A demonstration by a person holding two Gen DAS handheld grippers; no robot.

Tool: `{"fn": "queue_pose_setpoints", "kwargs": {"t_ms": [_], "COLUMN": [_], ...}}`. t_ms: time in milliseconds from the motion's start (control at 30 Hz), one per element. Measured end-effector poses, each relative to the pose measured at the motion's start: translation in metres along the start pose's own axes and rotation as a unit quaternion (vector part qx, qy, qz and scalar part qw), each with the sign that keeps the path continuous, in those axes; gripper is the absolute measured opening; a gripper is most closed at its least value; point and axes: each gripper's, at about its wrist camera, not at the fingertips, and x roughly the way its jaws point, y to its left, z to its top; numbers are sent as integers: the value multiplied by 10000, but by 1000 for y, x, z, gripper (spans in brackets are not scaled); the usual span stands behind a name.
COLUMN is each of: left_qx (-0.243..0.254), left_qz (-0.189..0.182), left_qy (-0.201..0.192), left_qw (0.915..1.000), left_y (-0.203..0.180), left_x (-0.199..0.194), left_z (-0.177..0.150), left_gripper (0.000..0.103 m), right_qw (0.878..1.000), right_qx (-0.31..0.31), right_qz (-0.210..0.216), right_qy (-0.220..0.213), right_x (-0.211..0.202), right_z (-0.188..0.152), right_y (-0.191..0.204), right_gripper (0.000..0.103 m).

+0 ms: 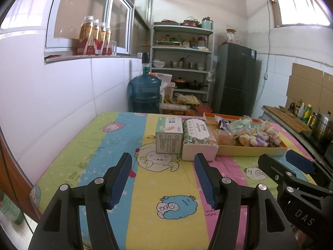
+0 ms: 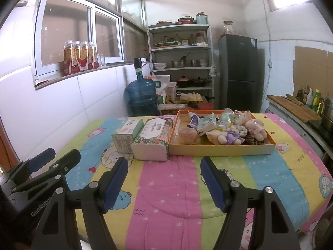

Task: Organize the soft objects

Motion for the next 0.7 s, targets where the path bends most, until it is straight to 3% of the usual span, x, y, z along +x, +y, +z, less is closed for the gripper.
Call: {"fn": "queue_pose_setpoints", "kwargs": {"t_ms": [700], "left_qx": [0], "left_qz": [0], "left_qy": [14], "left_qw": [10000], "left_y": [0], "left_x": [0], "left_z": [-1], "left_gripper": [64], "right_qw": [10000], "right_qx": [-42], "right_qz": [45], "right_qy": [27], "right_x": [2], "right_z": [-1], "right_y": [1], "right_gripper": [72]}}
